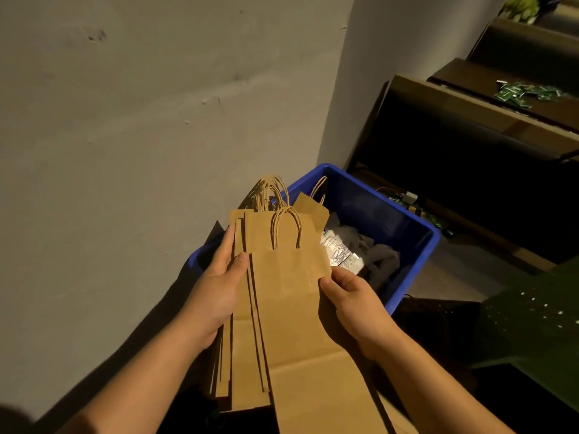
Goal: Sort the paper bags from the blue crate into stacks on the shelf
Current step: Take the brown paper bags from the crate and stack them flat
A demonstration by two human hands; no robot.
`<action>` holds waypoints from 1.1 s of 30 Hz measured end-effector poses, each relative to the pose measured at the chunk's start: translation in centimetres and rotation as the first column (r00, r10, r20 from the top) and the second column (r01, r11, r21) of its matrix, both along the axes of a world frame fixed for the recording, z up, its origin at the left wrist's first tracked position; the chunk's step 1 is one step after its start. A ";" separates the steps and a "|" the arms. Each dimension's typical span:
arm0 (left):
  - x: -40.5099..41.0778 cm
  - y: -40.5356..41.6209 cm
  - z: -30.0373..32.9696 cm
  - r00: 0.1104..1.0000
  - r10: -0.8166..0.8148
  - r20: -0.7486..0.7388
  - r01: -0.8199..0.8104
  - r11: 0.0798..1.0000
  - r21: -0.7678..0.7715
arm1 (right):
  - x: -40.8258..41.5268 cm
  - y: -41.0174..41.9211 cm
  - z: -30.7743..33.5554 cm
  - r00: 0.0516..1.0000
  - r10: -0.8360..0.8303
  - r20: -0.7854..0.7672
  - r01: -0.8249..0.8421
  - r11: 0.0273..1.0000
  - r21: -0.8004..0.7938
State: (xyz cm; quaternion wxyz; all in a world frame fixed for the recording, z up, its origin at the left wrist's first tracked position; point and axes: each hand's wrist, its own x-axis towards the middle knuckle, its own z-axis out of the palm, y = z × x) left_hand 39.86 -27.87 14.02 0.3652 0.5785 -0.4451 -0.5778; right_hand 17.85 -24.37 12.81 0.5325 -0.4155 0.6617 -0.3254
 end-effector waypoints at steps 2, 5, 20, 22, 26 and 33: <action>-0.2 0.0 0.0 1.000 -0.008 -0.025 0.008 1.000 -0.007 | 0.5 0.2 0.0 1.000 -0.017 -0.024 0.017 1.000 -0.007; -0.2 0.0 -0.3 0.999 -0.036 -0.022 0.036 0.999 -0.014 | 1.1 0.2 -0.1 0.996 -0.009 -0.090 0.003 0.998 -0.065; -0.9 0.8 0.4 0.994 0.032 0.108 -0.041 0.996 0.079 | 0.3 -2.2 1.4 0.988 -0.153 0.035 0.156 0.982 -0.107; -1.1 1.0 0.7 0.998 0.031 0.052 -0.036 0.995 0.097 | 0.9 -2.5 1.2 0.987 -0.157 0.042 0.161 0.979 -0.123; -1.1 0.9 0.3 1.000 -0.001 0.012 0.000 0.994 0.111 | 2.2 -2.7 0.5 0.991 -0.123 -0.043 0.112 0.971 -0.211; -0.9 0.5 0.0 0.992 0.031 -0.119 -0.015 0.991 0.136 | 2.2 -2.4 -0.6 0.982 -0.056 0.183 0.045 0.997 0.067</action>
